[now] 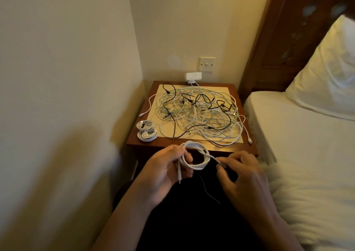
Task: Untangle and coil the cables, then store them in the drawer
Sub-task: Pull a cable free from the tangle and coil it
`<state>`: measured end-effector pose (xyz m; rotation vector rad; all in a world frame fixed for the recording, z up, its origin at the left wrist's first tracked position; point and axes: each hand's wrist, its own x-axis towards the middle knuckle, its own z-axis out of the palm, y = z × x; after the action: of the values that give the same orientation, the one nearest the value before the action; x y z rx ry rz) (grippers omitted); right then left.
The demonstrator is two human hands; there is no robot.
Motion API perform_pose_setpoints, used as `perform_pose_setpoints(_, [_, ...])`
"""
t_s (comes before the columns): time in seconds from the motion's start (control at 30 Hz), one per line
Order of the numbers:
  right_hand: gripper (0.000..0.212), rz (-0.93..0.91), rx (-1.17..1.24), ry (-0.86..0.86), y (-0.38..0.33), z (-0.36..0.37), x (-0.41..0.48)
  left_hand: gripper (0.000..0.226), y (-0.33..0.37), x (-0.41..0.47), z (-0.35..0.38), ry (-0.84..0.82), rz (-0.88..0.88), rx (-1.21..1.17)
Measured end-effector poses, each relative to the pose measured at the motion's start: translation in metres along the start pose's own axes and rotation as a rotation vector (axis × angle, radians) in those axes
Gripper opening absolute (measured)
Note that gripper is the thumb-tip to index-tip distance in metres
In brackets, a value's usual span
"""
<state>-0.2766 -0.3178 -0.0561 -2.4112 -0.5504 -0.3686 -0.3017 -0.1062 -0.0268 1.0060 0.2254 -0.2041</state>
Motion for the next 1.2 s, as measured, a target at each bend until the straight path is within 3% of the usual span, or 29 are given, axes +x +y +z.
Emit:
perform_pose_setpoints(0.1, [0.030, 0.054, 0.170, 0.010, -0.008, -0.003, -0.002, 0.016, -0.006, -0.001, 0.005, -0.036, -0.017, 0.006])
perform_pose_setpoints(0.2, [0.024, 0.313, 0.502, -0.018, -0.020, -0.002, 0.000, 0.019, -0.015, -0.001, 0.012, 0.018, 0.018, 0.033])
perform_pose_setpoints(0.33, [0.032, 0.620, 1.061, -0.214, -0.024, 0.003, 0.006, 0.019, -0.026, -0.001, 0.015, 0.214, 0.192, 0.404])
perform_pose_setpoints(0.43, [0.035, 0.773, 1.282, -0.285, -0.022, 0.007, 0.011, 0.013, -0.027, 0.000, 0.015, 0.274, 0.268, 0.508])
perform_pose_setpoints(0.5, [0.027, 0.795, 1.264, -0.271, -0.018, 0.010, 0.013, 0.013, -0.027, -0.001, 0.014, 0.276, 0.258, 0.533])
perform_pose_setpoints(0.63, [0.031, 0.759, 1.230, -0.331, -0.010, 0.013, 0.014, 0.014, -0.027, 0.000, 0.010, 0.278, 0.196, 0.564])
perform_pose_setpoints(0.8, [0.034, 0.639, 1.140, -0.390, -0.007, 0.012, 0.013, 0.030, -0.021, -0.001, 0.005, 0.191, -0.009, 0.263])
perform_pose_setpoints(0.97, [0.028, 0.471, 0.734, -0.401, -0.012, 0.011, 0.014, 0.046, -0.019, 0.003, -0.002, 0.164, -0.123, -0.033])
perform_pose_setpoints(1.2, [0.030, 0.546, 0.792, -0.457, -0.011, 0.014, 0.018, 0.045, -0.021, 0.004, 0.001, 0.157, -0.129, -0.222])
